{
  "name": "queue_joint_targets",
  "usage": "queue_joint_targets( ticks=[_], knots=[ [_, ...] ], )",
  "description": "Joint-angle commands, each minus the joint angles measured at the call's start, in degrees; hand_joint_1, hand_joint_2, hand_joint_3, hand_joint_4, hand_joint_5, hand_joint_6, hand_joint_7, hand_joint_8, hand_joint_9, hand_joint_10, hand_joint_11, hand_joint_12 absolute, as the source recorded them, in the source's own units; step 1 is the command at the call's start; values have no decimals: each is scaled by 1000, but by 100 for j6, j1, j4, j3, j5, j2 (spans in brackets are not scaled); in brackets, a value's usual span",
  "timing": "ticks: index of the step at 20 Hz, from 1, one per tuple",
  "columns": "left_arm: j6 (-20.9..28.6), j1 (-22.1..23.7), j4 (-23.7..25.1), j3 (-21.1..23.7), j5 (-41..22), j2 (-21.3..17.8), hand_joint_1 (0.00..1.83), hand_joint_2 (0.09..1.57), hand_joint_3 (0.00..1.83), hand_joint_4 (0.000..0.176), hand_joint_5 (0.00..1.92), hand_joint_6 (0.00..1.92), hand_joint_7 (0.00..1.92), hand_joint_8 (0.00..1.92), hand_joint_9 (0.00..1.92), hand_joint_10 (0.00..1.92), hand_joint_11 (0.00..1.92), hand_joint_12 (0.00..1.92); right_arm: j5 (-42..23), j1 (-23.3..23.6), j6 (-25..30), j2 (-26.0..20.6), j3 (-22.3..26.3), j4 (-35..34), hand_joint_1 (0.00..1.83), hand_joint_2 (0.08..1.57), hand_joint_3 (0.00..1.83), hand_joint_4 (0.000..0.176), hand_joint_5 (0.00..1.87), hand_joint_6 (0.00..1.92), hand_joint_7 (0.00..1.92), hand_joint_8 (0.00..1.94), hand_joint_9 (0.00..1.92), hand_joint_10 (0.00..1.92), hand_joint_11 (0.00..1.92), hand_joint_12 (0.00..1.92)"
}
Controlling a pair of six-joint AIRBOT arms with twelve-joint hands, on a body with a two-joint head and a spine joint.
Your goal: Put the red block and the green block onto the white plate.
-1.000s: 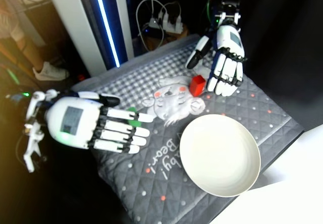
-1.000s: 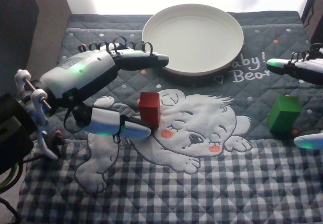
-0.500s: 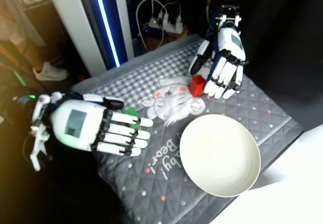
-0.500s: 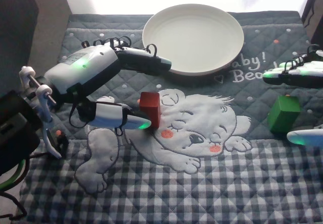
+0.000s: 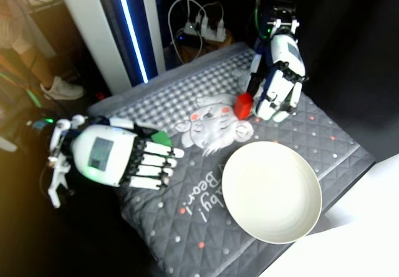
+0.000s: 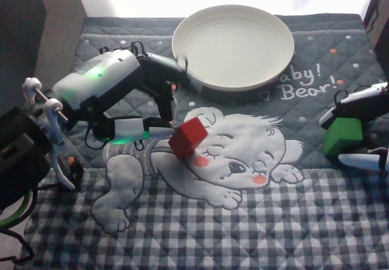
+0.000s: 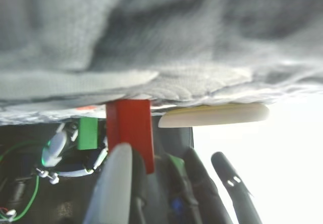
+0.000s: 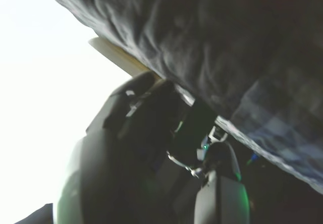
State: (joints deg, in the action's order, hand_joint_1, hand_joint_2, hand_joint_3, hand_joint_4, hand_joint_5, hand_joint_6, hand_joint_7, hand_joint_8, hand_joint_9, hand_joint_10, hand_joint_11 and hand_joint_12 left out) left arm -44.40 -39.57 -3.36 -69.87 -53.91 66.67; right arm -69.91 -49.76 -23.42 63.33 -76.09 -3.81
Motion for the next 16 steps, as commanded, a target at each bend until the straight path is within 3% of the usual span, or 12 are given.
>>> queue_joint_targets(
  ticks=[1, 3, 4, 5, 6, 8, 9, 10, 11, 12, 14, 16],
  knots=[
    [-6, -61, -69, -3, -335, 76, 1277, 1049, 0, 0, 1128, 574, 1139, 889, 1187, 125, 599, 1357, -566, 16, 50, 0, -43, -77, 1275, 1093, 0, 0, 1013, 725, 1109, 976, 1189, 501, 754, 1438],
    [-6, -106, -135, -2, -375, 76, 1267, 1049, 1, 0, 1152, 572, 1120, 894, 1169, 131, 554, 1409, -562, 16, 109, 31, -73, -74, 1270, 1102, 0, 0, 1114, 490, 993, 1227, 903, 1282, 685, 1779],
    [-5, -130, -175, 2, -408, 76, 1258, 1056, 0, 0, 1153, 600, 1086, 918, 1147, 128, 535, 1409, -562, 16, 117, 31, -76, -74, 1263, 1114, 1, 0, 1102, 496, 956, 1296, 833, 1461, 646, 1881],
    [-1, -149, -203, 4, -431, 76, 1253, 1061, 1, 0, 1140, 632, 1066, 941, 1141, 143, 545, 1449, -562, 16, 125, 31, -79, -75, 1261, 1119, 0, 0, 1099, 501, 943, 1317, 803, 1524, 637, 1913],
    [11, -167, -219, 4, -444, 76, 1253, 1066, 1, 0, 1106, 676, 1074, 943, 1137, 160, 576, 1440, -562, 16, 126, 31, -81, -75, 1194, 1081, 0, 0, 1091, 723, 938, 1222, 803, 1622, 694, 1919],
    [47, -178, -212, 5, -447, 60, 1273, 1079, 1, 0, 1004, 759, 1106, 968, 1109, 206, 599, 1419, -561, 16, 132, 31, -80, -75, 1174, 1079, 0, 0, 1072, 809, 947, 1243, 835, 1685, 770, 1918],
    [88, -178, -171, 6, -439, 37, 1354, 1053, 0, 0, 914, 296, 1094, 857, 1042, 188, 527, 1378, -560, 16, 134, 31, -80, -75, 1173, 1076, 0, 0, 1078, 801, 922, 1329, 787, 1759, 735, 1920],
    [159, -178, -68, 17, -399, 2, 1327, 981, 0, 0, 903, 86, 972, 403, 986, 161, 474, 1331, -559, 15, 134, 31, -80, -74, 1174, 1074, 0, 0, 1081, 797, 905, 1375, 781, 1777, 738, 1921],
    [226, -177, 45, 31, -354, -22, 1325, 915, 0, 0, 801, 16, 887, 152, 881, 100, 386, 1218, -558, 15, 134, 31, -81, -73, 1174, 1071, 0, 0, 1088, 785, 931, 1320, 796, 1731, 720, 1921],
    [362, -160, 290, 57, -251, -55, 1330, 877, 0, 0, 734, 2, 855, 50, 817, 56, 299, 1147, -558, 15, 134, 31, -90, -73, 1174, 1070, 0, 0, 1090, 782, 941, 1307, 809, 1726, 725, 1921],
    [462, -71, 695, 102, 3, -77, 1277, 843, 0, 0, 621, 1, 791, 3, 777, 24, 260, 1045, -559, 15, 139, 31, -96, -79, 1179, 1064, 0, 0, 1104, 757, 924, 1360, 802, 1783, 759, 1921],
    [462, -13, 943, 95, 280, -31, 1212, 844, 0, 0, 570, 0, 762, 0, 738, 4, 324, 820, -560, 15, 146, 31, -98, -80, 1178, 1069, 0, 0, 1091, 778, 901, 1300, 777, 1709, 701, 1921]
  ],
)
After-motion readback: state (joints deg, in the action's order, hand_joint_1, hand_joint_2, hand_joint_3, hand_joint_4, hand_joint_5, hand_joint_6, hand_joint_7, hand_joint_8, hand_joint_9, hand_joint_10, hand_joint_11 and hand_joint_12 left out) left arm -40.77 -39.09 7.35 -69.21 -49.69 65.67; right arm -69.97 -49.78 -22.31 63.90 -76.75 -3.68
